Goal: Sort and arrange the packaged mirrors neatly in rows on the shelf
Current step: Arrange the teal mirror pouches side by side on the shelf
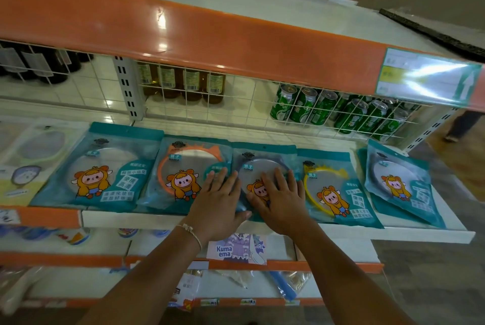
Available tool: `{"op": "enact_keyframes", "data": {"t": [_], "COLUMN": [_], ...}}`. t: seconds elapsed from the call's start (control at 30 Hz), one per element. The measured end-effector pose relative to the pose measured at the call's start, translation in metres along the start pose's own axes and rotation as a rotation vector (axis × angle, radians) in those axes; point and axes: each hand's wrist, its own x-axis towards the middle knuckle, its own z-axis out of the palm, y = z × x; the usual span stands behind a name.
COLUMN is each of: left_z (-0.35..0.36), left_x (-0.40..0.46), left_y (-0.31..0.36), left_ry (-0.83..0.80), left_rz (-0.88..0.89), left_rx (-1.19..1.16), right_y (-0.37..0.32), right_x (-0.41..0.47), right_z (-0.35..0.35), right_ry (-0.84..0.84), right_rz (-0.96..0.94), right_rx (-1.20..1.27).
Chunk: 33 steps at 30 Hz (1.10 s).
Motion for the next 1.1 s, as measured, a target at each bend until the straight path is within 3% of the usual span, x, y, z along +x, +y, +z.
{"op": "enact_keyframes", "data": {"t": [0.4, 0.57, 0.73, 0.87, 1.0, 1.1], "left_z": [-0.02, -0.042, -0.051, -0.057, -0.044, -0.04], "left_x": [0.004, 0.028, 0.069, 0.099, 0.133, 0.149], "left_y": [0.016, 0.048, 0.116, 0.187, 0.246, 0.284], "left_ry": [-0.03, 0.147, 0.261, 0.283, 0.273, 0.24], "left_rz": [-0.092, -0.041, 0.003, 0.026, 0.024, -0.037], "left_rx": [-0.029, -0.096, -0.326, -0.483, -0.562, -0.676], "right_y": [0.009, 0.051, 0.118, 0.195, 0.278, 0.325], "right_x": [0.004, 0.0, -0.015, -0.031, -0.044, -0.051], "right_z": [-0.007, -0.025, -0.042, -0.051, -0.054, -0.055], "right_ry": [0.011, 0.173, 0.32, 0.347, 0.432, 0.386], "right_rz": [-0.031, 0.047, 0.075, 0.244, 0.47, 0.65], "right_rx": [0.131, 0.367, 0.447, 0.541, 0.487, 0.468]}}
